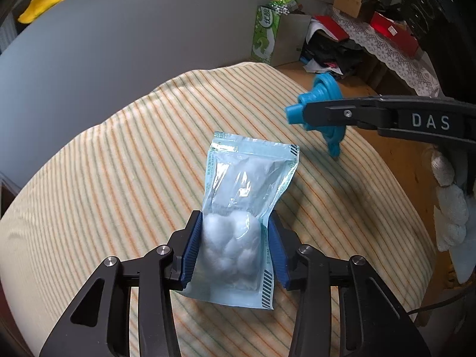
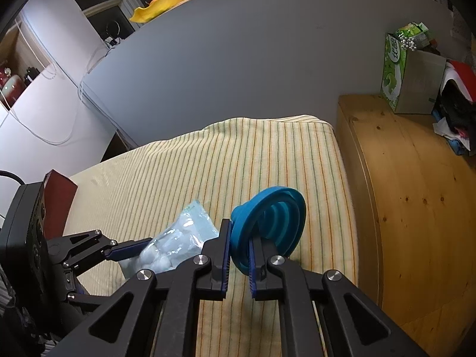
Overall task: Organize soft objects
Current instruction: 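Drop the cotton bag from the left tool while the right tool drops the blue funnel into the red box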
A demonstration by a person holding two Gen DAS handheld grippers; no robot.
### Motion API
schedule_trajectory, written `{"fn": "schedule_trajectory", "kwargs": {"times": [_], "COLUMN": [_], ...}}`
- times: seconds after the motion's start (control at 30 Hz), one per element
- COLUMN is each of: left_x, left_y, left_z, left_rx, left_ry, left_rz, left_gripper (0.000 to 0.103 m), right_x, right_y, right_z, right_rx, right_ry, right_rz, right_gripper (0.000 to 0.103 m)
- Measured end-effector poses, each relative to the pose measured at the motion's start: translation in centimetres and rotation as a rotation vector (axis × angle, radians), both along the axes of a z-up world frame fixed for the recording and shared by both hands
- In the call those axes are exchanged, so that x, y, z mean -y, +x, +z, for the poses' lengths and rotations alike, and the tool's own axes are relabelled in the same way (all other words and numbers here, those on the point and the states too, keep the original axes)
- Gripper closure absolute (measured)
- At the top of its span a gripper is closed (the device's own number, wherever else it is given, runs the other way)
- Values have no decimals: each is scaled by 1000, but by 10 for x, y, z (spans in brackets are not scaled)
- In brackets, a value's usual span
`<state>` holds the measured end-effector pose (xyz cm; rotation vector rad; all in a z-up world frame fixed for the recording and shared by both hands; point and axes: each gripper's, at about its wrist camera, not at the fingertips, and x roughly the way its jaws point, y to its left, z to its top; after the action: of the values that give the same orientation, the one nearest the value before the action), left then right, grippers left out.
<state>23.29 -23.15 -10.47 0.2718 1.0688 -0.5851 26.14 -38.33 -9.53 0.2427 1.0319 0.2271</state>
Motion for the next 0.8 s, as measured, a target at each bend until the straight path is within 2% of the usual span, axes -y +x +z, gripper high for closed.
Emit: {"fn": "schedule_trajectory", "kwargs": {"times": [0.33, 0.57, 0.8], "left_x": [-26, -70, -137], "left_y": [-9, -23, -42], "left_z": [23, 56, 83], "left_rx": [32, 81, 131], "left_ry": [-25, -58, -82], "left_rz": [30, 87, 182], "left_gripper": [62, 62, 62], "right_x": [-9, -39, -92], "right_y": [-12, -26, -41], "right_z": [16, 40, 66], "right_rx": [24, 62, 107], "right_ry": [12, 9, 8], "right_rz": [10, 62, 144], "right_gripper": [94, 94, 94]}}
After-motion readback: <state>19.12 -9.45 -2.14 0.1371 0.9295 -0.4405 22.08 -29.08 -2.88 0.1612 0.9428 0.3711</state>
